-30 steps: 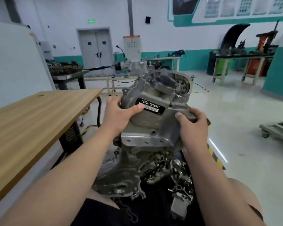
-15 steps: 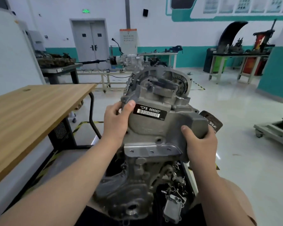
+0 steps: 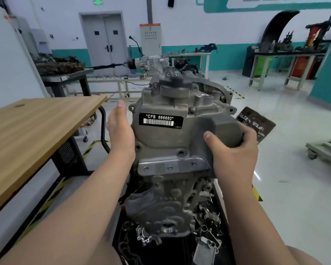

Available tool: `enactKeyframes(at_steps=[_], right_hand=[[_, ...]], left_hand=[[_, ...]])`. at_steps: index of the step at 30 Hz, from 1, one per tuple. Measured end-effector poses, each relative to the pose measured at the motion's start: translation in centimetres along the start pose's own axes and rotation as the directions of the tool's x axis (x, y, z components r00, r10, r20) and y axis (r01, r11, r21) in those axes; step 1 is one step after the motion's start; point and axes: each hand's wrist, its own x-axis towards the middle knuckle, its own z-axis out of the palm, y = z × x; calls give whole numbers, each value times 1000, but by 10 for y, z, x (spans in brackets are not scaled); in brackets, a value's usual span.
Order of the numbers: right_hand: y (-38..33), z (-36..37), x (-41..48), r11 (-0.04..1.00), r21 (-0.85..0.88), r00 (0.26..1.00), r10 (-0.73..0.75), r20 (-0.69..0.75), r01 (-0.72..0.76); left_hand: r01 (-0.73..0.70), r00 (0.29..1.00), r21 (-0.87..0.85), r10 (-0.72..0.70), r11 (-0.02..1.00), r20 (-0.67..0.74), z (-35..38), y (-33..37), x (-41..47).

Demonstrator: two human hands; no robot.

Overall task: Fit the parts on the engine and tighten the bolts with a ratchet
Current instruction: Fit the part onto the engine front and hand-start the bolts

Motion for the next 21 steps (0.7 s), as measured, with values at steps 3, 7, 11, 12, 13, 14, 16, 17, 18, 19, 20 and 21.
enactKeyframes(at_steps=[3,7,11,12,13,14,16,17,18,19,20,21], right_hand=[[-6,12,13,997,-15,997,-71,-10,71],[-4,14,8,993,-23,992,-119,-48,118],[-19,13,16,990,-32,989,-140,-46,139],[-24,14,19,989,-26,989,-143,-48,142],[-28,14,22,990,-19,988,-144,-55,143],[-32,14,24,989,-13,987,-147,-65,147],[-37,15,26,987,-12,984,-159,-77,158],[-38,15,25,987,-14,984,-163,-77,162],[-37,16,23,986,-16,983,-167,-74,166],[-35,16,20,986,-18,983,-167,-70,166],[-32,16,17,987,-24,984,-163,-67,162],[-28,15,13,987,-31,985,-158,-66,157]], left_hand=[[-19,1000,-12,20,1000,14,5,5,11],[-31,999,-29,32,999,36,5,4,14],[-55,997,-48,57,997,55,9,9,22],[-63,996,-46,66,997,66,11,13,23],[-75,994,-41,79,996,78,13,18,24],[-90,991,-46,94,995,92,15,24,26],[-101,988,-63,107,993,113,18,33,30],[-109,987,-68,116,992,107,19,35,30],[-119,988,-64,125,991,90,19,34,29],[-123,990,-51,126,991,65,18,31,27],[-119,992,-44,120,992,39,17,26,26],[-115,993,-44,116,992,18,16,20,23]])
